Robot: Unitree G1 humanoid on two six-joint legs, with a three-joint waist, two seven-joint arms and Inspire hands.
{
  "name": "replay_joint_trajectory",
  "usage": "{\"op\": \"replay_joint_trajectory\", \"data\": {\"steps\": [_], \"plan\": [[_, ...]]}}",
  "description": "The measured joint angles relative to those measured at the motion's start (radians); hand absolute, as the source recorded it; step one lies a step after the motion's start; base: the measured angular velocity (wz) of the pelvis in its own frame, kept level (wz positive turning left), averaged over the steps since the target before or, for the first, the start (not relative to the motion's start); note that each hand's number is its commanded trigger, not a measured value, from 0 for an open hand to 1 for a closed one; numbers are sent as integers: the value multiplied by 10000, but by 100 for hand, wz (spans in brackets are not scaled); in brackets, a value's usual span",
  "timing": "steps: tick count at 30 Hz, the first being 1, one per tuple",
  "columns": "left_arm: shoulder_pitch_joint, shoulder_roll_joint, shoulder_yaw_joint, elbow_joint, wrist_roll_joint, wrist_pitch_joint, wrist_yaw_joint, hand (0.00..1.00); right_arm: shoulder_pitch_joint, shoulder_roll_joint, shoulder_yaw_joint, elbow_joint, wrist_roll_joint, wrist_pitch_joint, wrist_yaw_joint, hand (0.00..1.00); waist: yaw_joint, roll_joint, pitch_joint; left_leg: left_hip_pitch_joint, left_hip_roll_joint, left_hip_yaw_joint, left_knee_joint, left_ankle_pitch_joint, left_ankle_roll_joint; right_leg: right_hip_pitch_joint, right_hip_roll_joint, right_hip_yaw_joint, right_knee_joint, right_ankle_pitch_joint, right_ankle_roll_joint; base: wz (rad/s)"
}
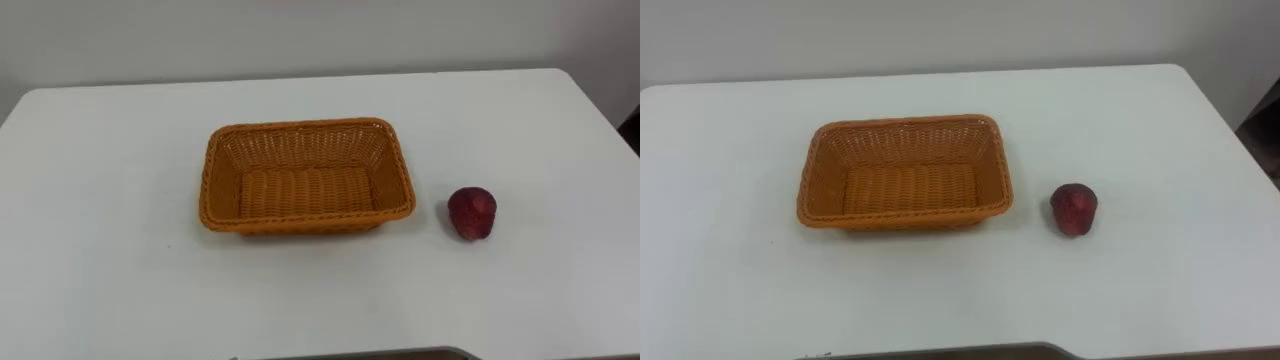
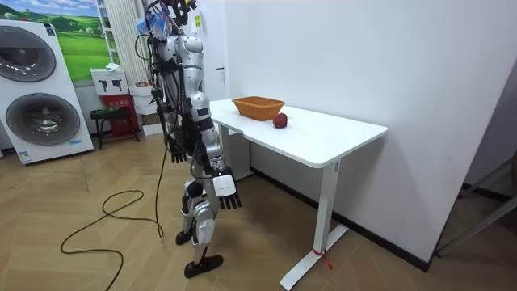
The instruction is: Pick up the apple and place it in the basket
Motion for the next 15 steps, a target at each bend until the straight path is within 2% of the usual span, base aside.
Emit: {"op": "replay_joint_trajectory", "data": {"steps": [8,13,15], "plan": [[54,-1,-11,4,-46,1,27,0,-78,17,131,58,157,20,-334,0,59,35,31,-30,22,21,95,-24,31,3,-4,35,133,-2,2,0],[83,0,-82,36,-61,-3,244,0,-86,17,245,-66,1933,32,-728,0,32,103,39,-86,11,21,130,-38,54,-6,-12,47,112,-15,21,0],[245,0,-41,32,-61,-3,330,0,60,16,-325,-653,2712,55,-1013,0,-111,157,37,-78,7,31,130,-36,56,-14,-19,64,128,-20,29,0]]}}
